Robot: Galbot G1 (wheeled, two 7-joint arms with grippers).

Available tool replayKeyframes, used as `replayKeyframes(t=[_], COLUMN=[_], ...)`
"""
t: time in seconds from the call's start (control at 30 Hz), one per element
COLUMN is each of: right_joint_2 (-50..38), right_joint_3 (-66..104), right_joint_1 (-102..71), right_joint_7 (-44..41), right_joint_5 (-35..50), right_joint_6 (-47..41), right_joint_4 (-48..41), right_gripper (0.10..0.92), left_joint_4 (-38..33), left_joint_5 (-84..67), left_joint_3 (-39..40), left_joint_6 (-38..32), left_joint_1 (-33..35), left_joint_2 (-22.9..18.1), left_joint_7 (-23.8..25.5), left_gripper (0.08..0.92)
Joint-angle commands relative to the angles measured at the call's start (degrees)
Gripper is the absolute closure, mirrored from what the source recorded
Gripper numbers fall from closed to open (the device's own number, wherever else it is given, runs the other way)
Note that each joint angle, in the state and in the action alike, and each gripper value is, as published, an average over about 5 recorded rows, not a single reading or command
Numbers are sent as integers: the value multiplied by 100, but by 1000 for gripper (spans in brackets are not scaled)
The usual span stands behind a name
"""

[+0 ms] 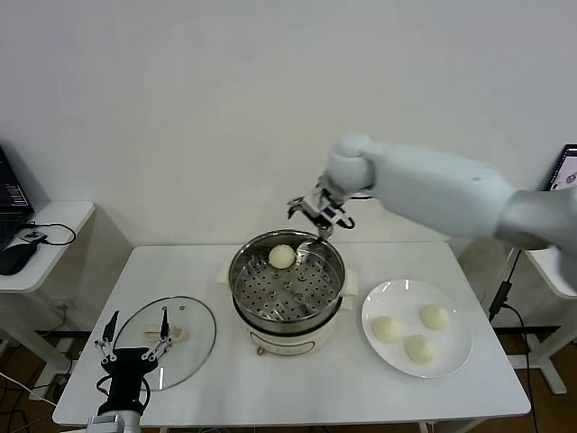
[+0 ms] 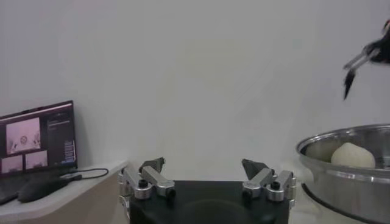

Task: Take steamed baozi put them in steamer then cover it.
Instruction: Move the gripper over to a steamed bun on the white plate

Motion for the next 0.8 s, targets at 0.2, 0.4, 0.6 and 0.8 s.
replayKeyframes(t=[0.2, 0.4, 0.6, 0.8], right_joint_2=[-3123, -3363, -3317, -3044], right_joint_3=[-90, 336, 1245, 1804], right_joint_1=[-86, -1187, -2441, -3382], right_joint_7=[-222, -222, -227, -191], right_joint_5=[170, -300, -744, -1027], right_joint_6=[-1486, -1355, -1262, -1156], right_joint_4=[2105, 2086, 1906, 1668], right_gripper=[203, 203, 202, 203], left_joint_4=[-15, 116, 143, 273], left_joint_5=[-10, -9, 3, 14], left_joint_3=[6, -6, -28, -31], left_joint_6=[52, 91, 125, 125], left_joint_1=[6, -76, -72, -88], left_joint_2=[122, 172, 193, 188], left_joint_7=[-7, 8, 26, 27], left_gripper=[177, 177, 177, 177])
